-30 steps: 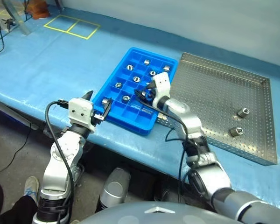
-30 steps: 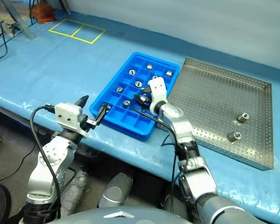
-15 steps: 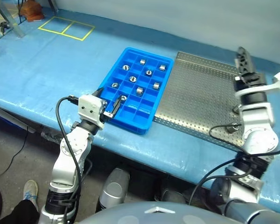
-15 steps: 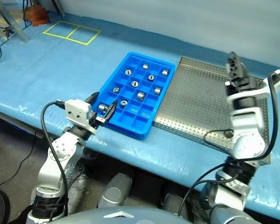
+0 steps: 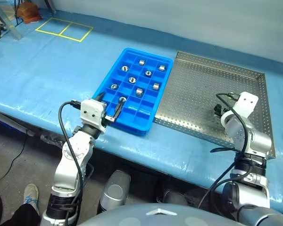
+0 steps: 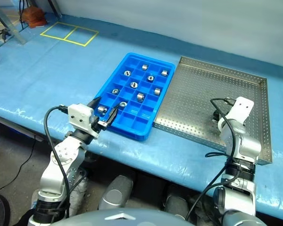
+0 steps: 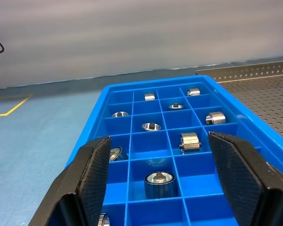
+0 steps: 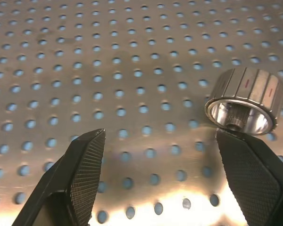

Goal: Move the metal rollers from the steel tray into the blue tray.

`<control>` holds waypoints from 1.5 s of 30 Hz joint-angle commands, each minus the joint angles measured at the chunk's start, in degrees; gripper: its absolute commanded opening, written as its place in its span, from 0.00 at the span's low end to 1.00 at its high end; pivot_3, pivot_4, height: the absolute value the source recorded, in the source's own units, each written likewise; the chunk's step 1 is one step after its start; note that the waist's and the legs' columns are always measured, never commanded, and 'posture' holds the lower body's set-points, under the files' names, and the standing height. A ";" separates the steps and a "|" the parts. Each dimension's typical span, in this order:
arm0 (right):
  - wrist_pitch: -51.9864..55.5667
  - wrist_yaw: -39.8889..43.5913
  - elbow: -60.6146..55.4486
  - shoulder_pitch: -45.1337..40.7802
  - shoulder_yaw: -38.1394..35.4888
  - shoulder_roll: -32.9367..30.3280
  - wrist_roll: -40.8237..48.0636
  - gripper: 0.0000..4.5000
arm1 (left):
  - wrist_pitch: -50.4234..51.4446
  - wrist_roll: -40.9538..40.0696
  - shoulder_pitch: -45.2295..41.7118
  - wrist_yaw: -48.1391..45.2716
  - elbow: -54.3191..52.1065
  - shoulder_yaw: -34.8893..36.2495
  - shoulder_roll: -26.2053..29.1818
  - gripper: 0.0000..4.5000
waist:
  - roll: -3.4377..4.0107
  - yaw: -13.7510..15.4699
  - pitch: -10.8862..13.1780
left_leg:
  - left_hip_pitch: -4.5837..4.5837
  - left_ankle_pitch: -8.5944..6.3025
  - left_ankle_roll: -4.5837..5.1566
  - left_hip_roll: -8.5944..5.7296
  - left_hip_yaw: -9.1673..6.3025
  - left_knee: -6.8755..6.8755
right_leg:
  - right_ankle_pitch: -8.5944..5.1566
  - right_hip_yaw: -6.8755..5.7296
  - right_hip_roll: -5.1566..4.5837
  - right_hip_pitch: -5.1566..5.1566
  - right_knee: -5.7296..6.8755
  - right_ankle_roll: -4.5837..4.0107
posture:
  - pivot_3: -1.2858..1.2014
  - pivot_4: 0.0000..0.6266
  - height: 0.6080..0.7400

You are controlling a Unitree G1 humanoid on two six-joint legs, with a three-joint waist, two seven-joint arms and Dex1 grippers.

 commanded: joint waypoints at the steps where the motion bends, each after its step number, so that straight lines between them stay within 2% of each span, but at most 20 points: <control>1: -2.52 -0.25 -4.04 0.87 -2.28 -2.42 -2.76 0.87 | -1.18 0.22 -0.48 -0.06 -1.48 -0.05 -0.19 0.79 | 0.00 -0.32 0.00 | -0.01 0.00 0.01 0.00 0.01 0.03 | 0.01 0.00 0.00 0.00 0.00 0.01 | 0.67 0.24 1.00; 6: -9.05 2.57 -4.33 1.90 -4.88 -2.23 -2.90 0.87 | -1.25 0.29 -1.52 -0.80 -0.38 -1.12 -0.49 0.79 | 0.00 -1.37 0.00 | 0.01 -0.01 0.01 0.01 0.01 0.05 | 0.02 0.00 0.02 0.02 0.03 0.04 | 0.66 0.24 1.00; 10: -8.53 2.48 -3.18 2.03 -5.32 -2.32 -3.89 0.87 | -1.38 0.45 -1.73 -0.86 -0.01 -1.51 -0.68 0.79 | 0.01 -2.53 0.00 | 0.02 -0.02 0.03 0.02 0.02 0.07 | 0.04 0.03 0.02 0.04 0.03 0.06 | 0.66 0.24 1.00; 14: -1.98 2.10 -1.05 0.83 -6.79 -2.13 -1.80 0.87 | -1.47 0.41 -1.22 -0.66 -0.19 -1.61 -0.91 0.79 | 0.00 -3.60 0.00 | 0.02 -0.02 0.05 0.01 0.01 0.08 | 0.05 0.05 0.02 0.06 0.04 0.06 | 0.66 0.24 1.00; 17: 0.58 1.12 -0.30 0.48 -6.41 -2.94 -3.40 0.87 | -1.55 0.46 -0.85 -0.53 -0.24 -1.64 -1.25 0.79 | 0.01 -3.98 0.00 | 0.02 -0.03 0.06 0.01 0.01 0.13 | 0.05 0.05 0.02 0.08 0.05 0.05 | 0.66 0.24 1.00; 24: 8.38 11.99 -5.92 1.98 -4.16 -5.71 1.12 0.87 | -2.08 0.60 -0.50 -0.47 0.59 -1.84 -1.95 0.79 | 0.05 -5.01 -0.02 | 0.01 -0.06 0.11 0.01 0.01 0.25 | 0.06 0.06 0.02 0.10 0.07 0.07 | 0.65 0.24 1.00; 33: 16.99 19.03 -11.07 2.85 -7.01 -7.26 7.50 0.87 | -2.64 0.71 -1.14 -0.83 1.70 -2.61 -2.78 0.79 | 0.05 -7.16 -0.02 | -0.04 -0.13 0.24 0.00 0.02 0.56 | 0.11 0.07 0.01 0.18 0.07 0.16 | 0.64 0.24 1.00; 38: 20.81 23.31 -13.92 5.11 -3.81 -9.72 8.31 0.87 | -2.79 0.50 -1.29 -0.86 2.06 -2.54 -2.81 0.79 | 0.05 -8.08 -0.02 | -0.04 -0.15 0.27 0.00 0.02 0.56 | 0.11 0.08 0.01 0.18 0.07 0.16 | 0.64 0.24 1.00; 45: 18.96 26.17 -12.96 4.73 3.25 -8.07 6.34 0.87 | -2.74 0.50 -1.71 -1.07 2.48 -2.90 -2.98 0.79 | 0.04 -10.05 -0.03 | -0.01 -0.16 0.29 0.01 0.05 0.58 | 0.12 0.10 0.01 0.20 0.08 0.18 | 0.64 0.24 1.00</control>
